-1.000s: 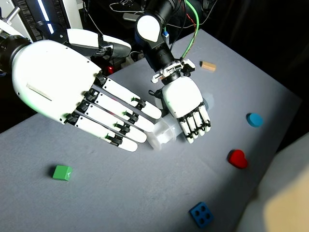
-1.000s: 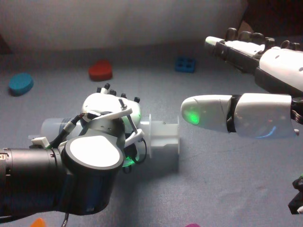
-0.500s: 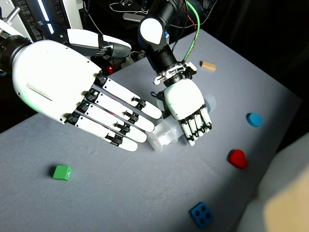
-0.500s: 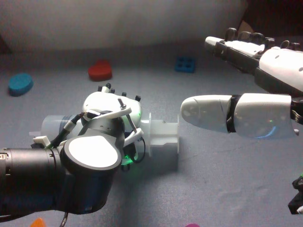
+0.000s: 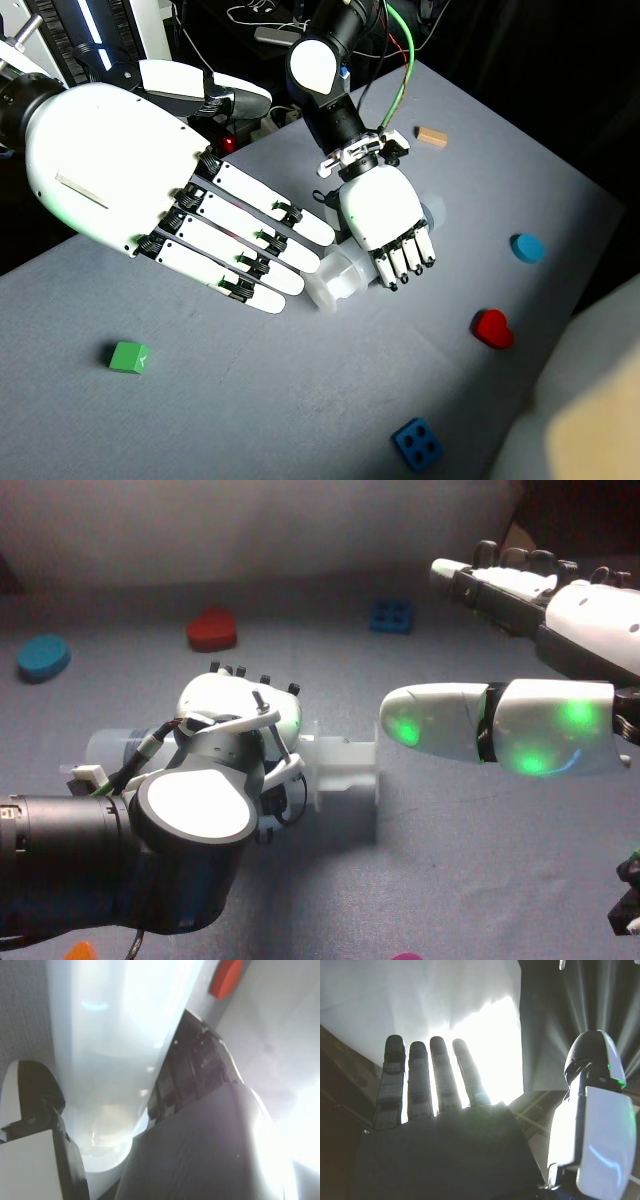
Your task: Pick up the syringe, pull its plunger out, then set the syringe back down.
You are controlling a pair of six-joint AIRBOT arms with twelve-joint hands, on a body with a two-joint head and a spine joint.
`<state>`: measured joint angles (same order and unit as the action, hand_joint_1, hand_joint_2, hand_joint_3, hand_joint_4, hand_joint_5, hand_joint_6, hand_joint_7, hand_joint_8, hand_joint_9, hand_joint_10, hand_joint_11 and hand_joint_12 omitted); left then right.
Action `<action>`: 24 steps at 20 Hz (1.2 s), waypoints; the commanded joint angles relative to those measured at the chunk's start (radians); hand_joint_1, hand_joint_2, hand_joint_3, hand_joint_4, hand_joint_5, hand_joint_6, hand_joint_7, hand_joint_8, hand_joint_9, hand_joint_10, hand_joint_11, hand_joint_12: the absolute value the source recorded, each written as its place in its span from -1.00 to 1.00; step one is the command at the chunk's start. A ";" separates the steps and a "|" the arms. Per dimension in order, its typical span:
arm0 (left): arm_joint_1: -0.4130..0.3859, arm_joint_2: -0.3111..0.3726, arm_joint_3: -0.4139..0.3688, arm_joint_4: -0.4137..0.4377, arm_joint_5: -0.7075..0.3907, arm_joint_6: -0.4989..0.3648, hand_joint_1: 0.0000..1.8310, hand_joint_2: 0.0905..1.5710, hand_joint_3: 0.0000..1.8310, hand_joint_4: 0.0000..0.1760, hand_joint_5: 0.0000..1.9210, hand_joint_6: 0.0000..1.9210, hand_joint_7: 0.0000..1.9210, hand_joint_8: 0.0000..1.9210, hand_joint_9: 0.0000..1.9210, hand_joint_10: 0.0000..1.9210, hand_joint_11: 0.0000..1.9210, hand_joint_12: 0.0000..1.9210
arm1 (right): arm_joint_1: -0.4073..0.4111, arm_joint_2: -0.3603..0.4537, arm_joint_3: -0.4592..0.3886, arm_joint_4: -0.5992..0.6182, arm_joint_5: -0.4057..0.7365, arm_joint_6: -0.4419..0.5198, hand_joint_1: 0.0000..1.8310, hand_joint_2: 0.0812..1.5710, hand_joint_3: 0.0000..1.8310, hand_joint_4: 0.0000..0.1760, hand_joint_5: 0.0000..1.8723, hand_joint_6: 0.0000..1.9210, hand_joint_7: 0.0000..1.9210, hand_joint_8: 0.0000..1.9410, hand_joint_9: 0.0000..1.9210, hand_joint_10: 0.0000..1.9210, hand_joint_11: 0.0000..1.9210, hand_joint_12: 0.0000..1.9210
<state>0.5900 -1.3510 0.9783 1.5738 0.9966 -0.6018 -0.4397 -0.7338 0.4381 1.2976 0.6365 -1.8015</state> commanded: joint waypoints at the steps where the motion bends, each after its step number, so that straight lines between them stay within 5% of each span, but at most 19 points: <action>1: 0.009 -0.007 0.000 0.036 -0.001 -0.007 0.42 0.66 -1.00 -1.00 -0.34 0.49 -0.42 0.76 -0.44 0.77 -0.60 0.67 | 0.009 -0.003 -0.004 -0.058 0.036 0.021 -0.84 0.08 -1.00 -0.87 -1.00 -1.00 -0.98 -1.00 -1.00 -1.00 -1.00 -0.67; 2: 0.009 -0.007 -0.002 0.043 -0.004 -0.008 0.56 0.63 -1.00 -1.00 -0.34 0.47 -0.45 0.78 -0.45 0.74 -0.53 0.84 | 0.009 -0.003 -0.004 -0.058 0.035 0.034 -0.84 0.09 -1.00 -0.87 -1.00 -1.00 -0.97 -1.00 -1.00 -1.00 -1.00 -0.67; 7: -0.005 0.032 -0.028 0.128 -0.091 -0.010 0.60 0.63 -1.00 -1.00 -0.34 0.43 -0.44 0.82 -0.47 0.76 -0.53 0.88 | 0.015 -0.002 -0.004 -0.087 0.043 0.090 -0.71 0.07 -1.00 -0.90 -0.96 -0.99 -0.93 -0.99 -0.97 -0.99 -1.00 -0.65; 9: -0.018 0.063 -0.039 0.144 -0.116 0.002 0.60 0.64 -1.00 -1.00 -0.37 0.45 -0.45 0.83 -0.50 0.77 -0.51 0.89 | -0.013 0.006 -0.004 -0.210 0.092 0.220 -0.60 0.07 -1.00 -1.00 -0.91 -0.99 -0.86 -0.99 -0.91 -0.98 -1.00 -0.50; 13: -0.070 0.121 -0.046 0.143 -0.159 0.021 0.60 0.64 -1.00 -1.00 -0.36 0.48 -0.46 0.83 -0.49 0.77 -0.53 0.89 | -0.059 0.025 0.024 -0.475 0.183 0.513 0.01 0.07 -1.00 -1.00 -0.83 -0.98 -0.76 -0.99 -0.84 -0.98 -1.00 -0.32; 18: -0.154 0.161 -0.049 0.088 -0.185 0.117 0.60 0.64 -1.00 -1.00 -0.37 0.49 -0.45 0.81 -0.46 0.74 -0.50 0.89 | -0.146 0.025 0.062 -0.641 0.314 0.917 0.19 0.16 -0.99 -1.00 -0.76 -0.98 -0.70 -0.99 -0.78 -0.98 -1.00 -0.31; 24: -0.220 0.201 -0.059 0.047 -0.225 0.222 0.60 0.63 -1.00 -1.00 -0.40 0.50 -0.42 0.80 -0.44 0.73 -0.51 0.89 | -0.183 0.023 0.127 -0.640 0.228 1.026 0.20 0.16 -1.00 -1.00 -0.68 -0.99 -0.61 -0.99 -0.69 -0.98 -1.00 -0.16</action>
<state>0.3862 -1.1534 0.9211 1.5372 0.7486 -0.3893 -0.6289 -0.7067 0.5682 0.7055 0.7773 -0.7887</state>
